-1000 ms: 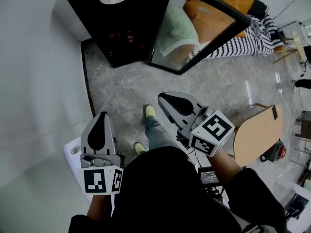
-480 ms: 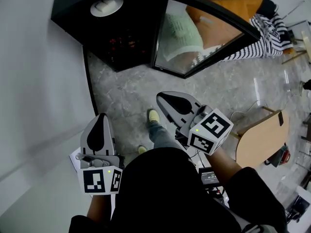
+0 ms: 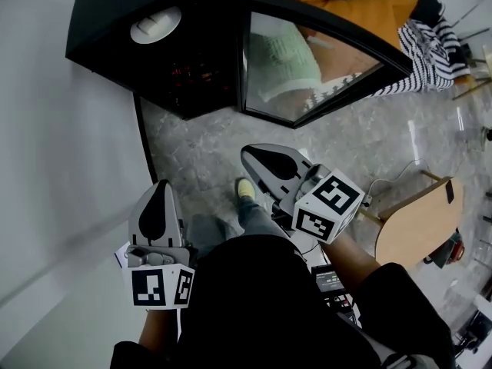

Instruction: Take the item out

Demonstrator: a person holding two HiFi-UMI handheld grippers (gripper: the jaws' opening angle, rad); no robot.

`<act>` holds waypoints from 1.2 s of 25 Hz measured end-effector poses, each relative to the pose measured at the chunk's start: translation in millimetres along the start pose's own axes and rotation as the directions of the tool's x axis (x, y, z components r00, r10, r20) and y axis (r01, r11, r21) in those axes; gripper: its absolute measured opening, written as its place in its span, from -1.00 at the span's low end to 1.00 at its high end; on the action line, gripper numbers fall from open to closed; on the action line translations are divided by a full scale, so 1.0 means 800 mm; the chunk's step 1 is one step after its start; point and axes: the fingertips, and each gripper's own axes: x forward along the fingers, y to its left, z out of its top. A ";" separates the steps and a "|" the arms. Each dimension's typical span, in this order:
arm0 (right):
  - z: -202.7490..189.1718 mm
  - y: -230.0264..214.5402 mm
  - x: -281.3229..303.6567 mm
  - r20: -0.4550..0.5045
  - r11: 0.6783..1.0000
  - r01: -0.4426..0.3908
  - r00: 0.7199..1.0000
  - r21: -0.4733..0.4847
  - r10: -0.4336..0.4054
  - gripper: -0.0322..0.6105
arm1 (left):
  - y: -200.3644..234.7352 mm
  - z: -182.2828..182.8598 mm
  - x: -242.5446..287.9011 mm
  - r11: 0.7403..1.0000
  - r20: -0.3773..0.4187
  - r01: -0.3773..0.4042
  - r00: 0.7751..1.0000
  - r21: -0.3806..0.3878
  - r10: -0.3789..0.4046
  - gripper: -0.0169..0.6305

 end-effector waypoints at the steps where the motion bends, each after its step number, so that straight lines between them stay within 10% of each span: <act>1: 0.002 -0.001 0.001 0.003 1.000 -0.004 1.000 0.004 0.004 -0.88 | 0.000 0.001 0.001 1.000 -0.002 -0.003 1.000 0.001 0.003 -0.92; 30: 0.016 -0.001 0.019 0.034 0.999 0.039 0.999 -0.016 -0.038 -0.88 | 0.014 0.009 0.028 0.997 0.035 0.081 0.996 0.013 -0.081 -0.92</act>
